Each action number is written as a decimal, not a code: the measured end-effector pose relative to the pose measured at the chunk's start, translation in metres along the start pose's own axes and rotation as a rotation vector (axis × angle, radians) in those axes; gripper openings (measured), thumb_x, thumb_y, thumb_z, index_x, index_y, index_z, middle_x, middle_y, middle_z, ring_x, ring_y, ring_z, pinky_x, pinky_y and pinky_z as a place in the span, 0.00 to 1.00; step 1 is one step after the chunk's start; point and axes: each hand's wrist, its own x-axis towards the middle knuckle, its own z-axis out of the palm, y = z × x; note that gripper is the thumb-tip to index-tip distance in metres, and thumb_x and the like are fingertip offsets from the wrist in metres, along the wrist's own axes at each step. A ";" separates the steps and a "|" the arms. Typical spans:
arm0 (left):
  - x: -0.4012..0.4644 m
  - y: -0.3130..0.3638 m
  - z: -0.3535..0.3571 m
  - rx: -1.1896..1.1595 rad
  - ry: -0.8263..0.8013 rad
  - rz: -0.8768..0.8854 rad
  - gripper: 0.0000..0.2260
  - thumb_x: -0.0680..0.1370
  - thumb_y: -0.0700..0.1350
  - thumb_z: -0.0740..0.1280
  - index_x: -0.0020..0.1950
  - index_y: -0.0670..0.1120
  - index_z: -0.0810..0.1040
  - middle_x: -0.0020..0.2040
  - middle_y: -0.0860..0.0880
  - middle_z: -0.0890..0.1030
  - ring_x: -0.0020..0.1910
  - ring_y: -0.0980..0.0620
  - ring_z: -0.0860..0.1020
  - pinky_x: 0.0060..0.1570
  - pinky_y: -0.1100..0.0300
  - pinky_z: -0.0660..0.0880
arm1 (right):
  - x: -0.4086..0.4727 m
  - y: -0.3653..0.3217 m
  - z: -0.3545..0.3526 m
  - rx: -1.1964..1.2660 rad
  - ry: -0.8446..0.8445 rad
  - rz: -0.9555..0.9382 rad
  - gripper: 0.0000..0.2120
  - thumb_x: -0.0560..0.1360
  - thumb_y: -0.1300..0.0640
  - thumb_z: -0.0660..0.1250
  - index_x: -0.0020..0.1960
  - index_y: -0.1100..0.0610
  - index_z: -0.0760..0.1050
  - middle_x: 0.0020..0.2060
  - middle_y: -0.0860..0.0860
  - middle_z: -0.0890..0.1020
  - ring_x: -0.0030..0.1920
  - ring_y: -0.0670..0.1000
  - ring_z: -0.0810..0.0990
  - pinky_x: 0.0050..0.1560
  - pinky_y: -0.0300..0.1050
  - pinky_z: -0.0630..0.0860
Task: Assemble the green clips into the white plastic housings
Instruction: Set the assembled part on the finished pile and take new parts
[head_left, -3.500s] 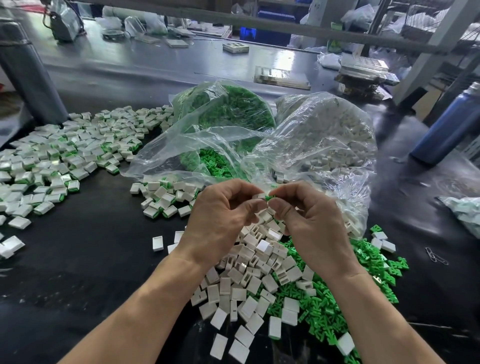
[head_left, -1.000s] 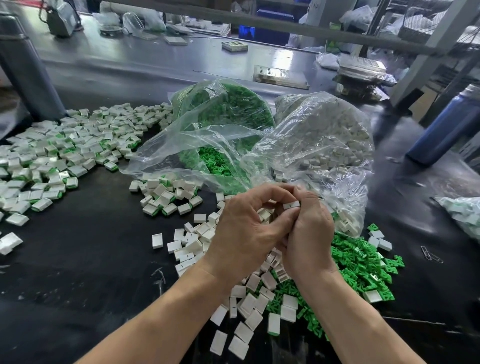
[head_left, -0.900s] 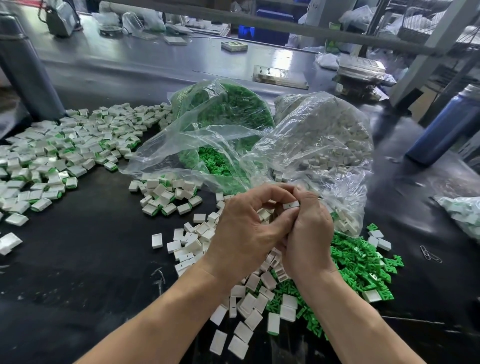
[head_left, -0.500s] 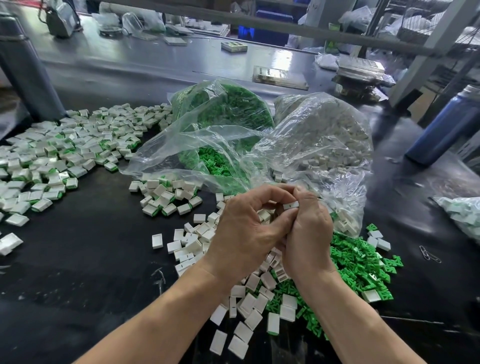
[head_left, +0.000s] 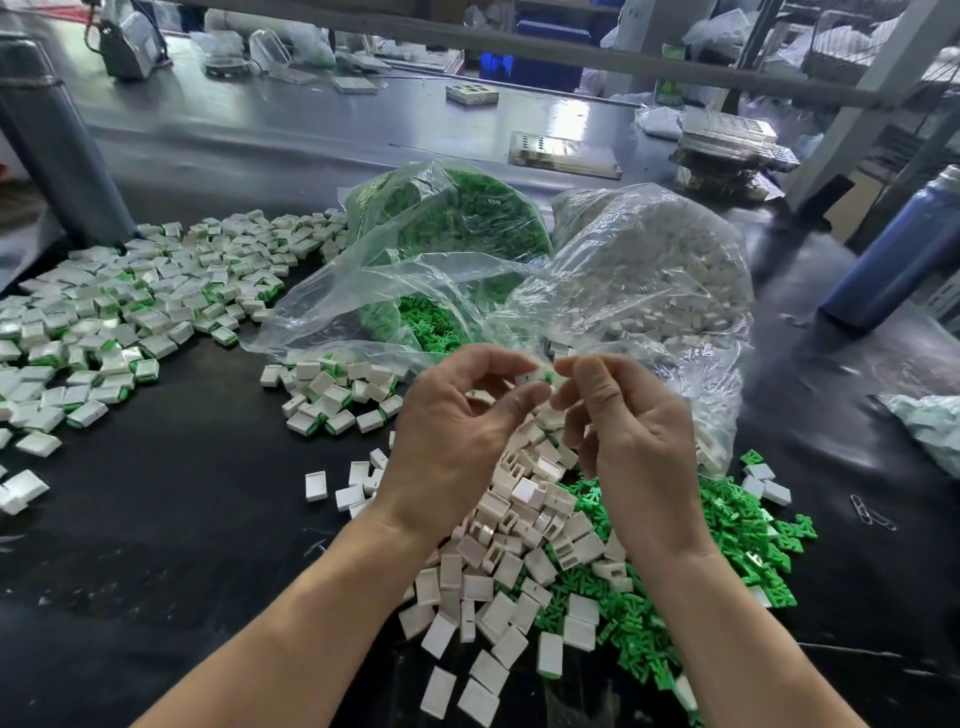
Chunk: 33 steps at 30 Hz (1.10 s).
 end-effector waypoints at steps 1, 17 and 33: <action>0.000 0.000 -0.001 -0.003 -0.004 -0.001 0.05 0.78 0.43 0.75 0.52 0.50 0.83 0.47 0.55 0.85 0.45 0.57 0.84 0.45 0.62 0.82 | 0.001 0.000 -0.001 -0.002 -0.017 -0.013 0.10 0.81 0.50 0.67 0.54 0.54 0.82 0.41 0.53 0.85 0.35 0.47 0.79 0.31 0.34 0.73; 0.001 0.002 -0.001 0.009 -0.017 -0.047 0.05 0.77 0.41 0.76 0.50 0.48 0.83 0.42 0.53 0.85 0.40 0.57 0.83 0.42 0.65 0.80 | 0.004 0.014 0.001 -0.241 -0.042 -0.085 0.06 0.83 0.56 0.68 0.49 0.47 0.78 0.37 0.48 0.83 0.32 0.43 0.78 0.32 0.34 0.72; 0.025 -0.017 -0.079 0.832 0.266 -0.334 0.02 0.78 0.48 0.75 0.48 0.54 0.84 0.43 0.58 0.84 0.42 0.57 0.81 0.45 0.56 0.81 | 0.022 0.010 -0.042 -0.740 -0.073 0.214 0.15 0.81 0.42 0.69 0.41 0.50 0.80 0.36 0.49 0.83 0.37 0.51 0.82 0.34 0.44 0.75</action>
